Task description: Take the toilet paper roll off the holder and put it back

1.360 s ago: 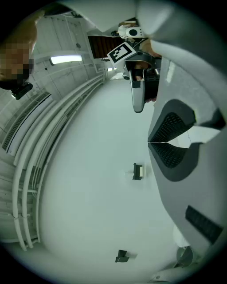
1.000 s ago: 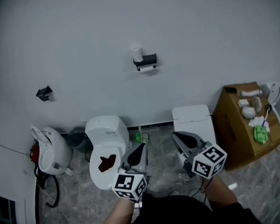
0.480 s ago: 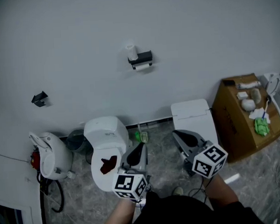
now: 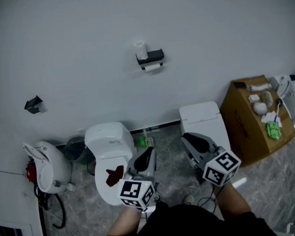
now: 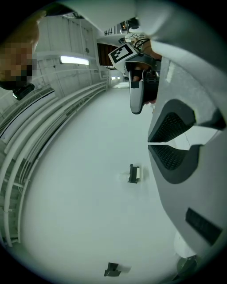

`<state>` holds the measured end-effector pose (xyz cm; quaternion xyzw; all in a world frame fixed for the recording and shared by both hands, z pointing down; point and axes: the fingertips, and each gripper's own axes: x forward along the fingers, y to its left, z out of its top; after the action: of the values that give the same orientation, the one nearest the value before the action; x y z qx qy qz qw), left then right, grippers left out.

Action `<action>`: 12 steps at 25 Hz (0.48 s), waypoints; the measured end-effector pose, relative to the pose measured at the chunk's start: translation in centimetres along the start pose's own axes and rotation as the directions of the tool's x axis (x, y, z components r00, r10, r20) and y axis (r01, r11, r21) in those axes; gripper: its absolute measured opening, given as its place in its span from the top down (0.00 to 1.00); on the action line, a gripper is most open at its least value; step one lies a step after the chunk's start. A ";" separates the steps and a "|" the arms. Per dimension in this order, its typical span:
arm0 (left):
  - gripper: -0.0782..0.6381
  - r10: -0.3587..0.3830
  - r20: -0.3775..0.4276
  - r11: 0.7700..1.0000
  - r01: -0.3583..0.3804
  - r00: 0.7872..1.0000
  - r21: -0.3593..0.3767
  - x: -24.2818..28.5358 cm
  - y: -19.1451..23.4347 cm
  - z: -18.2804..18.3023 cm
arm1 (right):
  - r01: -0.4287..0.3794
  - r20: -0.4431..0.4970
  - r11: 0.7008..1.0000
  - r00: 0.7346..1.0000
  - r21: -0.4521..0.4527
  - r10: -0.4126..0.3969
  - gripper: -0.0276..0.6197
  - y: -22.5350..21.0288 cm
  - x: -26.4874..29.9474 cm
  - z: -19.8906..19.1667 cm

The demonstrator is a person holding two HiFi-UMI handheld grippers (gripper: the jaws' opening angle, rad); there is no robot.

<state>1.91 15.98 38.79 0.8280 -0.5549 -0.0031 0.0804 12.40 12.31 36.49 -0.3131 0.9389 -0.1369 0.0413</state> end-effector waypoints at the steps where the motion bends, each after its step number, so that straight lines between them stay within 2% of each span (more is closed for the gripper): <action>1: 0.88 -0.001 0.003 1.000 0.001 1.000 -0.006 -0.2 1.2 0.3 | 0.003 0.000 1.000 1.000 -0.002 -0.003 0.87 0.4 1.1 0.0; 12: 0.88 0.009 0.023 1.000 -0.008 1.000 -0.022 -2.0 14.4 1.3 | 0.022 -0.008 1.000 1.000 -0.010 -0.022 0.82 5.1 12.8 -1.8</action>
<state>-12.20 12.33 39.31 0.8246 -0.5592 -0.0187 0.0830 -1.06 9.02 36.89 -0.3232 0.9362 -0.1340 0.0342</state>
